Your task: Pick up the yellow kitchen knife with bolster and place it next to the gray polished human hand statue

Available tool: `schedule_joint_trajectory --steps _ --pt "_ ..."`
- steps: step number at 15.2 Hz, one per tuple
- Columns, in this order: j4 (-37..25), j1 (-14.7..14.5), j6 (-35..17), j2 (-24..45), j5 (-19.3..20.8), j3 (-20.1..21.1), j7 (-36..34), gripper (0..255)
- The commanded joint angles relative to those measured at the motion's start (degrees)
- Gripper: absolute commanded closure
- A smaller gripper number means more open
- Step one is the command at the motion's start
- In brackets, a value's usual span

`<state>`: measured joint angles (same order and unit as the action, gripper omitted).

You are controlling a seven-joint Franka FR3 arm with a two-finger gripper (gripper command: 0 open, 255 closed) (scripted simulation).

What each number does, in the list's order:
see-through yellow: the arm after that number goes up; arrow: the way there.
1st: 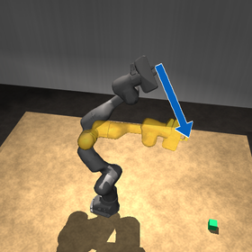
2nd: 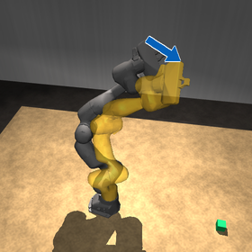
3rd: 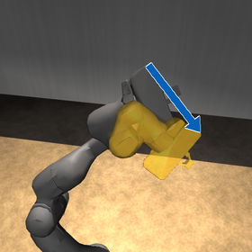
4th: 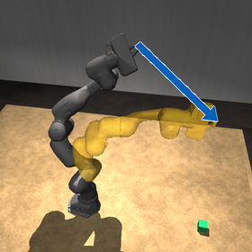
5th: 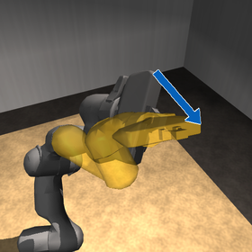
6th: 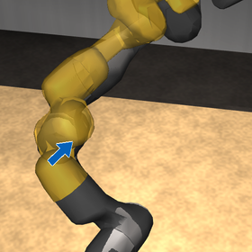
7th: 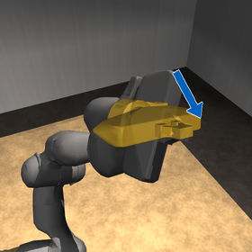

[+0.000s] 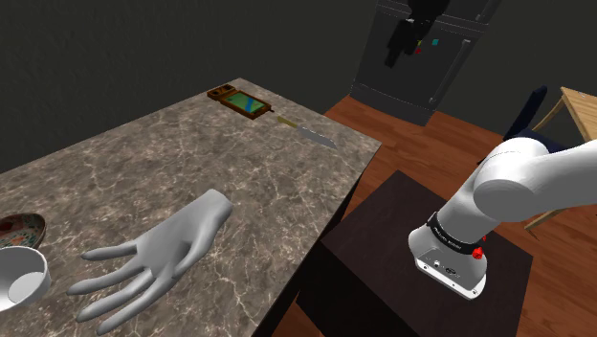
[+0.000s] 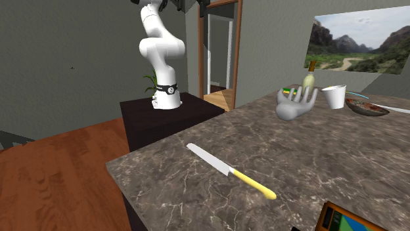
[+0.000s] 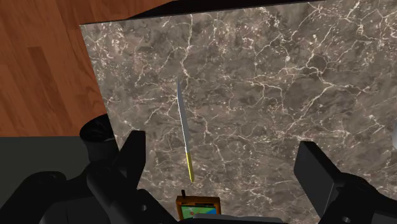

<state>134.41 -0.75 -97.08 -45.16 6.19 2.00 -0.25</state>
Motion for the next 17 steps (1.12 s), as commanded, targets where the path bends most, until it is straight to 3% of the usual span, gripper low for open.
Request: schedule_joint_trajectory --steps 1,9,17 --pt "0.0 0.0 0.0 0.0 0.0 0.0 0.0 0" --pt "0.7 0.3 -12.1 13.9 0.2 -4.6 4.7 0" --pt "-3.2 0.2 -22.1 30.6 -1.6 -8.4 10.1 0"
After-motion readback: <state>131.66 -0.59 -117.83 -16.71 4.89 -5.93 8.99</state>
